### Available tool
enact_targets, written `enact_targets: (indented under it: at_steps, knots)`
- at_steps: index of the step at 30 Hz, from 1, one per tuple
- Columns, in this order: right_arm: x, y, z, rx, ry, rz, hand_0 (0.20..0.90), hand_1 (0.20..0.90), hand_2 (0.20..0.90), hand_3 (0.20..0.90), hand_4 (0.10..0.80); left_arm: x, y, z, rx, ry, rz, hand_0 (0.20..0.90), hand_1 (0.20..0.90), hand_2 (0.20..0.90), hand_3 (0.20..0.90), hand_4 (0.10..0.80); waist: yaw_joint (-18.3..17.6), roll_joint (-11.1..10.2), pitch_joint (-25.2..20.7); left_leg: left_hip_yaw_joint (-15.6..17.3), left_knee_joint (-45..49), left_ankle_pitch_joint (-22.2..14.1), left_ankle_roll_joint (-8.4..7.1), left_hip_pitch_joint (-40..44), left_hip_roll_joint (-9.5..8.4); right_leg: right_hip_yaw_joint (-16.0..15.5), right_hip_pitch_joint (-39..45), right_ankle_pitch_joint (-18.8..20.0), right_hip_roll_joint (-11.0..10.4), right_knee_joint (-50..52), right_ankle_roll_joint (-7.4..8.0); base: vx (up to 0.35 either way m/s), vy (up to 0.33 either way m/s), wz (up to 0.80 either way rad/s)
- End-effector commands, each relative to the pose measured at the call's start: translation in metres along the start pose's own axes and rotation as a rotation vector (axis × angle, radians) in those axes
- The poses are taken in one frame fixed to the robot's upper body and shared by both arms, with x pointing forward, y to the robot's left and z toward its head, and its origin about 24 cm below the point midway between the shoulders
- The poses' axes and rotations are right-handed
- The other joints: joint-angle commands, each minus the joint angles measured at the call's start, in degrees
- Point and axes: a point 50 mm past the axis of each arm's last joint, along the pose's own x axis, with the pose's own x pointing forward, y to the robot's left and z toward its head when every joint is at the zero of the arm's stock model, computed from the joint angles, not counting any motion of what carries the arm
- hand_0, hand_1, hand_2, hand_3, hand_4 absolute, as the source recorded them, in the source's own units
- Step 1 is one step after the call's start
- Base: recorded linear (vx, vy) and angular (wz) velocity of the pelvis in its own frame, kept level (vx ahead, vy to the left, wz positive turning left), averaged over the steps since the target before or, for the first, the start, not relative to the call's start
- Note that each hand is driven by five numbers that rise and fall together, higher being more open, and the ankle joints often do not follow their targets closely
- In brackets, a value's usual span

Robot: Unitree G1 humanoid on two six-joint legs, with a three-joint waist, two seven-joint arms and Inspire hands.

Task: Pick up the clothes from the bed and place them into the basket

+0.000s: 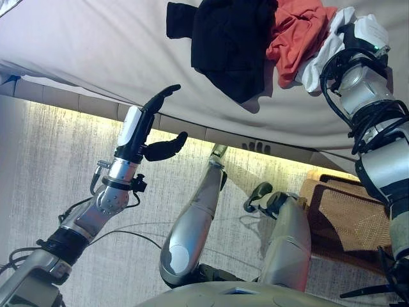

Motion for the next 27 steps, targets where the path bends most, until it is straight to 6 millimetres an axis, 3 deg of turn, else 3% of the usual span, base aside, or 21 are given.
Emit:
enact_targets:
  at_steps: [1,8,13,15,19,27]
  knots:
    - [0.004,-0.038,0.016,-0.013,-0.091,-0.086,0.3,0.3,0.3,0.2,0.1,0.012,0.029,0.03,-0.117,-0.183,0.166,0.9,0.9,0.9,0.9,0.8,0.8,1.2,-1.0,7.1,15.9,-15.9,7.53,1.6,-4.26,-1.2,1.7,5.6,5.3,-2.6,1.15,0.0,0.0,0.0]
    - [0.003,-0.026,-0.007,0.008,-0.042,-0.053,0.3,0.3,0.3,0.2,0.1,0.007,0.027,0.025,-0.137,-0.13,0.118,0.9,0.9,0.9,0.9,0.8,-0.1,-0.2,-1.0,6.7,12.6,-16.0,6.72,9.8,-3.76,-1.2,10.8,6.4,5.8,-7.5,1.33,0.048,0.004,-0.02]
    - [0.0,-0.015,-0.021,0.033,-0.069,0.001,0.3,0.3,0.3,0.2,0.1,0.0,0.01,0.008,-0.204,0.03,0.004,0.9,0.9,0.9,0.9,0.8,-1.6,-2.1,-4.0,6.2,5.9,-14.8,6.11,18.7,-2.2,-0.7,20.1,7.6,6.5,-15.3,1.47,0.096,0.043,-0.12]
    - [-0.003,-0.007,-0.028,0.024,-0.087,0.012,0.3,0.3,0.3,0.2,0.1,0.0,0.003,0.006,-0.234,0.063,-0.009,0.9,0.9,0.9,0.9,0.8,-2.6,-2.7,-5.4,6.4,2.5,-12.7,6.09,20.9,-1.5,-1.0,22.6,9.6,6.7,-19.4,1.03,0.038,0.059,-0.21]
    - [-0.016,0.018,-0.049,0.067,-0.116,0.057,0.3,0.3,0.3,0.2,0.1,-0.003,-0.01,0.0,-0.247,0.13,-0.014,0.9,0.9,0.9,0.9,0.8,-5.4,-4.4,-8.3,7.4,-3.9,-11.6,5.86,27.5,0.35,0.5,29.2,11.6,8.0,-27.6,1.37,0.089,0.033,-0.23]
    - [-0.053,0.048,-0.091,0.14,-0.155,0.104,0.3,0.3,0.3,0.2,0.1,-0.009,-0.012,-0.014,-0.222,0.249,0.014,0.9,0.9,0.9,0.9,0.8,-13.0,-6.5,-14.0,11.5,-16.6,-10.7,5.71,39.9,2.76,5.2,39.2,16.1,10.3,-41.9,3.09,0.076,0.014,-0.3]
